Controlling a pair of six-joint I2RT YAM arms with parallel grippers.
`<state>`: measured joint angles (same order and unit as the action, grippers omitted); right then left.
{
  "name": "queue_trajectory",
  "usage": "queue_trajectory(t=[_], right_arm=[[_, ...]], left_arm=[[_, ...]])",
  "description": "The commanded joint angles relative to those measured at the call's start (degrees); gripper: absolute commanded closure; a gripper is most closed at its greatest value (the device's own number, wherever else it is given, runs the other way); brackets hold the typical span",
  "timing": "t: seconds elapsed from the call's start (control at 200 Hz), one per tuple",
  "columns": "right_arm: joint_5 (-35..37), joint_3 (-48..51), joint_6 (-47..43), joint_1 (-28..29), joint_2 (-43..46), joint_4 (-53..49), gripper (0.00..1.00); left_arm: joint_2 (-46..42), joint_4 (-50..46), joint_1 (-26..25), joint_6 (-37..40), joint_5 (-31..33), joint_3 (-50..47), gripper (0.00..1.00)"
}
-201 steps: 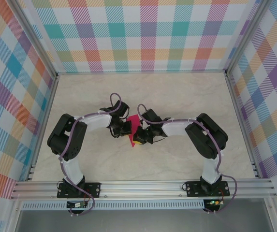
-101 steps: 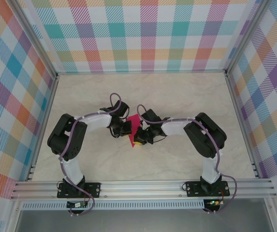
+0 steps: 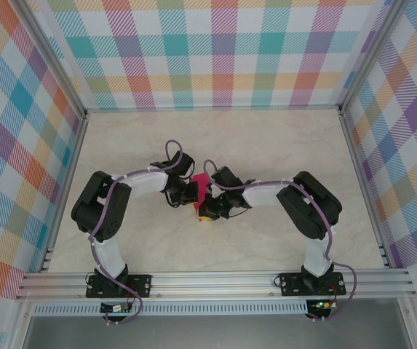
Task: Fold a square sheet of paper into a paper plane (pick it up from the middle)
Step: Third fold the triangle at the center of the table.
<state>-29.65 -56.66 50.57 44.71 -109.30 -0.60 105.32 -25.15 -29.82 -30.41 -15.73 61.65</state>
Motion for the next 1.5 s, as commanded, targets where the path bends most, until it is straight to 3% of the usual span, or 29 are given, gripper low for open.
queue_trajectory(t=[0.0,0.185,0.405,0.765,1.025,1.495], right_arm=[[-0.71,0.97,-2.41,0.62,-1.79,-1.67,0.99],[1.37,-0.43,-5.37,0.57,-2.3,-6.99,1.0],[-0.79,0.06,-4.64,0.73,2.3,-3.51,0.99],[0.54,0.56,-3.44,0.84,-2.65,-5.01,1.0],[4.58,0.02,-3.23,-1.23,5.66,-4.09,1.0],[4.9,-5.13,-4.71,-4.01,-3.57,-8.24,1.0]], left_arm=[[6.48,-4.47,-0.23,-0.39,9.4,-4.52,1.0],[6.47,-4.47,-0.23,-0.37,9.47,-4.42,1.0],[6.41,-4.56,-0.23,-0.39,9.54,-4.59,1.0],[6.65,-4.45,-0.23,-0.36,9.45,-4.57,1.0],[6.65,-4.12,-0.23,-0.43,9.16,-4.78,1.0],[6.13,-4.56,-0.23,-0.17,9.06,-4.32,1.0]])
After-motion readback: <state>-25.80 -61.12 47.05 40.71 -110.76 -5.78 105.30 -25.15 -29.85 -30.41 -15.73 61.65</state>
